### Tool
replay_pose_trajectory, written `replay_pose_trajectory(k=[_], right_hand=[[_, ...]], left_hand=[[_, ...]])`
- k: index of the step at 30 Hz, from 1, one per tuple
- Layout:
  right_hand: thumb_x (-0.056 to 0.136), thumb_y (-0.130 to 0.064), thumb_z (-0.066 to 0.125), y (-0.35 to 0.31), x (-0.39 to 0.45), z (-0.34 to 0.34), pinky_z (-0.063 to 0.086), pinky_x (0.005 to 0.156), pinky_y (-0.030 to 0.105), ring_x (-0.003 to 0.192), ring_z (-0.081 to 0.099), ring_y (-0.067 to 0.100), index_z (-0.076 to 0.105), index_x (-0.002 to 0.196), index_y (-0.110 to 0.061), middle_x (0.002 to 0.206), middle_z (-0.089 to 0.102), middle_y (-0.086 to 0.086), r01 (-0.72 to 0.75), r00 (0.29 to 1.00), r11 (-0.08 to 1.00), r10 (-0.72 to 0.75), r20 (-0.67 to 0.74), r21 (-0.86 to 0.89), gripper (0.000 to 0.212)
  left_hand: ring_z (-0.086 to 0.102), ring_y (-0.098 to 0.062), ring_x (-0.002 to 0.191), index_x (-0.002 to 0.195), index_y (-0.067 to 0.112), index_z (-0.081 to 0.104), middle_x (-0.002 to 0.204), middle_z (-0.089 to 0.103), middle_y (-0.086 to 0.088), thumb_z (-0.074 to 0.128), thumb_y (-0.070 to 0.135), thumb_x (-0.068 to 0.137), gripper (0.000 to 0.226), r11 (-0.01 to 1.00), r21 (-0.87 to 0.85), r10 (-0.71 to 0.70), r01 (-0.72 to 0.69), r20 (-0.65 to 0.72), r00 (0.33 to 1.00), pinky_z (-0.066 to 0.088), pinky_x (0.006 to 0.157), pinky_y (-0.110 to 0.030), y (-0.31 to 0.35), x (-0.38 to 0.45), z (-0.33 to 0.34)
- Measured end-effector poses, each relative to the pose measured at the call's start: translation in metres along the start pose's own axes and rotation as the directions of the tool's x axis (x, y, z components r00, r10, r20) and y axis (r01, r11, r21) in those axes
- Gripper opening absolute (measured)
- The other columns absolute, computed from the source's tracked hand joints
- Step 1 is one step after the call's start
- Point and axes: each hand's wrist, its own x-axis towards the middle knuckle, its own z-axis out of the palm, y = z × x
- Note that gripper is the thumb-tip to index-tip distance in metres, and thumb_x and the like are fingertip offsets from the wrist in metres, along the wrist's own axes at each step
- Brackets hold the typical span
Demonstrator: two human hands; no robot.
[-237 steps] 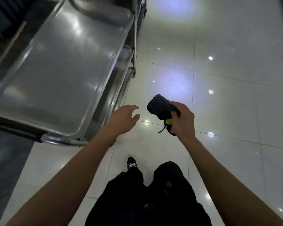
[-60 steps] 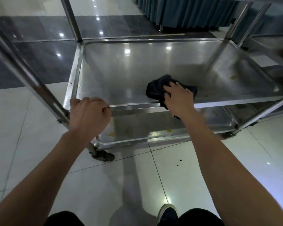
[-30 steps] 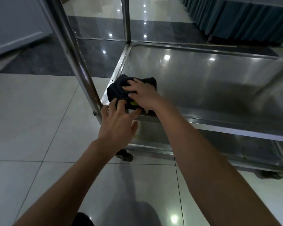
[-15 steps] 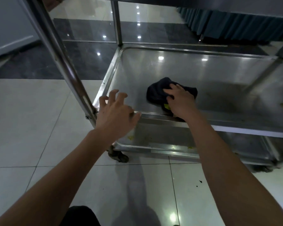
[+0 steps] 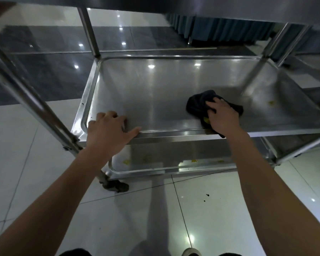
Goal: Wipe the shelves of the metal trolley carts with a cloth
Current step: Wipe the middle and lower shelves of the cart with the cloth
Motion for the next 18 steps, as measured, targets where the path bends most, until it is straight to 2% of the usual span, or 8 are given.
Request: replay_pose_trajectory(k=[5, 10, 14, 18], right_hand=[[0.103, -0.021, 0.043, -0.01, 0.004, 0.006, 0.023, 0.12, 0.05, 0.151, 0.021, 0.022, 0.05, 0.145, -0.029, 0.162, 0.031, 0.001, 0.007, 1.0, 0.999, -0.006, 0.021, -0.054, 0.044], [0.104, -0.022, 0.039, -0.055, 0.013, 0.022, 0.022, 0.12, 0.048, 0.151, 0.021, 0.021, 0.048, 0.146, -0.03, 0.162, 0.029, 0.0, 0.085, 0.995, 0.993, -0.08, 0.062, -0.085, 0.044], [0.102, -0.02, 0.039, -0.116, 0.02, 0.043, 0.024, 0.118, 0.05, 0.149, 0.023, 0.023, 0.051, 0.143, -0.031, 0.159, 0.033, 0.001, 0.215, 0.973, 0.974, -0.206, 0.105, -0.075, 0.044], [0.101, -0.021, 0.039, -0.166, 0.021, 0.066, 0.016, 0.12, 0.053, 0.151, 0.019, 0.023, 0.051, 0.142, -0.033, 0.16, 0.031, 0.0, 0.296, 0.947, 0.955, -0.294, 0.127, 0.007, 0.045]], left_hand=[[0.054, -0.025, 0.095, 0.095, 0.029, 0.071, 0.105, 0.06, 0.002, 0.026, 0.084, 0.082, 0.072, 0.996, 0.078, 0.044, -0.045, 0.011, 0.999, 0.036, 0.072, -0.038, -0.002, 0.002, 0.0], [0.05, -0.02, 0.086, 0.093, 0.028, 0.069, 0.095, 0.058, 0.004, 0.024, 0.081, 0.085, 0.07, 0.996, 0.064, 0.055, -0.054, -0.004, 0.998, 0.036, 0.07, -0.036, -0.006, -0.001, 0.002], [0.057, -0.022, 0.095, 0.103, 0.031, 0.071, 0.101, 0.062, 0.005, 0.027, 0.079, 0.086, 0.067, 0.995, 0.082, 0.055, -0.052, -0.035, 0.998, 0.04, 0.073, -0.038, -0.006, -0.004, 0.006], [0.057, -0.022, 0.105, 0.116, 0.033, 0.069, 0.11, 0.063, 0.006, 0.024, 0.079, 0.084, 0.072, 0.997, 0.067, 0.03, -0.029, -0.017, 0.999, 0.043, 0.08, -0.041, -0.009, -0.002, 0.007]])
